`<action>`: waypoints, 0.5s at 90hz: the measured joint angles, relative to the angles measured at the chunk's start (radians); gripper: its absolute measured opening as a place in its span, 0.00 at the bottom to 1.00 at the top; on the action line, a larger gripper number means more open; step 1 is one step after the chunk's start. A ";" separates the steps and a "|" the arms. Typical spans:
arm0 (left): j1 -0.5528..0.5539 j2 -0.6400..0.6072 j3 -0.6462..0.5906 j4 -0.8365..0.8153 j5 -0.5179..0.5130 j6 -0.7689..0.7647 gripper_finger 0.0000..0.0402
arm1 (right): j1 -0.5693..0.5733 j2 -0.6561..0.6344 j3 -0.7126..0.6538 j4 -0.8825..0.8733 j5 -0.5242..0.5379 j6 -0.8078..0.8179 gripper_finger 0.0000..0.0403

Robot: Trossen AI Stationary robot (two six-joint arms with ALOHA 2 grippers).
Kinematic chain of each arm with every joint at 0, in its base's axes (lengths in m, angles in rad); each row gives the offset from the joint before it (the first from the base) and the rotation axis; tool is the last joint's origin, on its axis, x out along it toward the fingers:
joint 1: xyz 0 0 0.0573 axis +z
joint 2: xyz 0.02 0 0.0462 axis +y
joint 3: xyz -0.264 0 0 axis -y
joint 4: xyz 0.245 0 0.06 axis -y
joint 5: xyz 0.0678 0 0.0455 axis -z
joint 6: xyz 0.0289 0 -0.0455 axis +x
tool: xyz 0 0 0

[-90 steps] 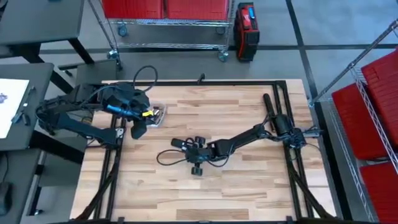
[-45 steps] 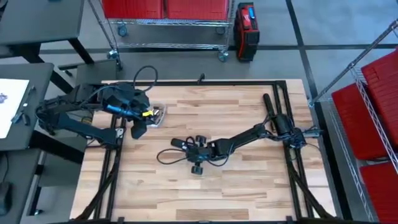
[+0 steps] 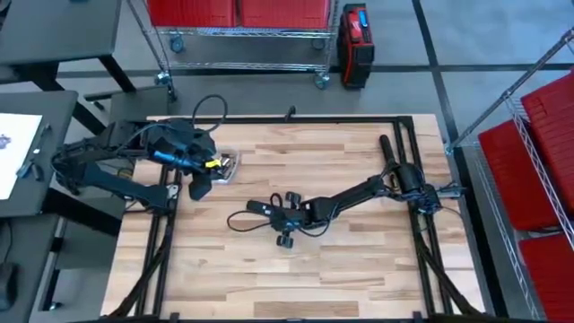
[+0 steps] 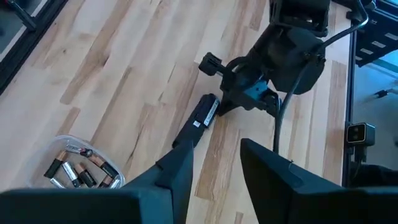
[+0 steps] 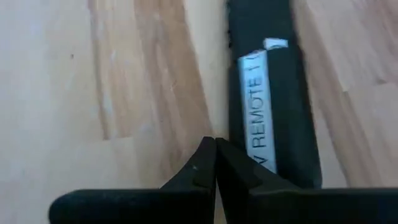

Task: Insert battery
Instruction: Close the remote's battery compartment

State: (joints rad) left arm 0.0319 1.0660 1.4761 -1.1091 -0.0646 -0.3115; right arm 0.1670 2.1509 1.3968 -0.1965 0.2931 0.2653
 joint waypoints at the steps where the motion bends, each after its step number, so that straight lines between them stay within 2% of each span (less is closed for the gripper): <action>1: 0.000 0.000 0.000 0.000 0.000 0.000 0.29 | -0.002 0.000 0.000 0.002 0.000 0.000 0.00; 45: 0.000 0.000 0.000 0.000 0.000 -0.001 0.28 | -0.023 -0.012 0.028 -0.043 0.001 -0.003 0.00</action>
State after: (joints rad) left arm 0.0322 1.0660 1.4761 -1.1093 -0.0647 -0.3124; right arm 0.1439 2.1389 1.4243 -0.2398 0.2943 0.2625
